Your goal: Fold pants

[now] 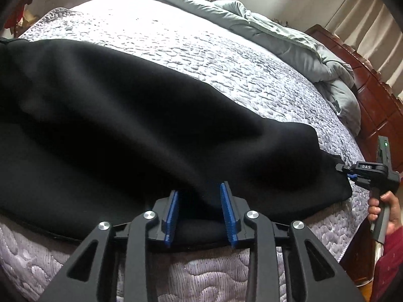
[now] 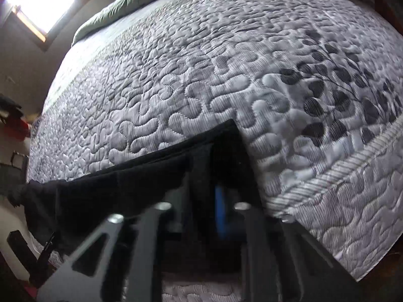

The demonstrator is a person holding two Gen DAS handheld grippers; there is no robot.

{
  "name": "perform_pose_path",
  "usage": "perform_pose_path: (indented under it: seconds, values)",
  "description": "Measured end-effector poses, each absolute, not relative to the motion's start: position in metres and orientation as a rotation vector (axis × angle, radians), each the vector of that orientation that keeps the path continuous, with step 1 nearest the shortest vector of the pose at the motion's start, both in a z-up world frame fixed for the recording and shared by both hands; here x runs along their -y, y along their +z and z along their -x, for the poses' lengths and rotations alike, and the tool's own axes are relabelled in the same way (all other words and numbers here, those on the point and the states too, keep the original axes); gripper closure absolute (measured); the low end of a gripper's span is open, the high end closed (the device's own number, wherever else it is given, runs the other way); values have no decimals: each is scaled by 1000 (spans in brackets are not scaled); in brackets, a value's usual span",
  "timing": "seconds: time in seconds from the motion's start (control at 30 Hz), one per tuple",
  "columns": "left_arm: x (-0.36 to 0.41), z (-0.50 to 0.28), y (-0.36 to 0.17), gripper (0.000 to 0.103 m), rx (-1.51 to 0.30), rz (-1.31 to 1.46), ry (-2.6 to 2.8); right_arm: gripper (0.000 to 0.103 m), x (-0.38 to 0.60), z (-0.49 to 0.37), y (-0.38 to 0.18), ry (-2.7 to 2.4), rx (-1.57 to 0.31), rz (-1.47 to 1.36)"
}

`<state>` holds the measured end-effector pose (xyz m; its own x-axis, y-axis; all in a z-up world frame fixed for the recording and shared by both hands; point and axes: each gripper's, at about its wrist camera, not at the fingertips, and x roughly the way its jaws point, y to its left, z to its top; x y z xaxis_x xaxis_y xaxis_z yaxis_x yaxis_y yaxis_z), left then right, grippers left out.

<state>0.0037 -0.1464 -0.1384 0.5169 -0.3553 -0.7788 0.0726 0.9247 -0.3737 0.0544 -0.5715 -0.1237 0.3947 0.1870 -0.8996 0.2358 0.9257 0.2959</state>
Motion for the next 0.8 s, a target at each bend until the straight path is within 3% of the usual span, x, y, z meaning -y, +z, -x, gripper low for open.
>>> perform_pose_path:
  seconds: [0.2, 0.43, 0.47, 0.53, 0.57, 0.7, 0.8]
  values:
    - [155, -5, -139, 71, -1000, 326, -317, 95, 587, -47, -97, -67, -1035, -450]
    - [162, -12, -140, 71, -1031, 357, -344, 92, 591, -50, -130, -111, -1132, -466]
    - [158, -12, -139, 71, -1046, 372, -350, 91, 593, -48, -129, -124, -1132, -489]
    - [146, -11, -137, 67, -1082, 411, -359, 74, 593, -45, -121, -155, -1124, -478]
    - [140, -11, -136, 65, -1097, 430, -359, 71, 590, -41, -114, -192, -1116, -437]
    - [99, -12, -131, 60, -1120, 515, -305, 67, 552, -19, -77, -303, -1039, -247]
    - [72, -23, -130, 59, -1126, 543, -257, 62, 509, -1, -64, -126, -1009, -303]
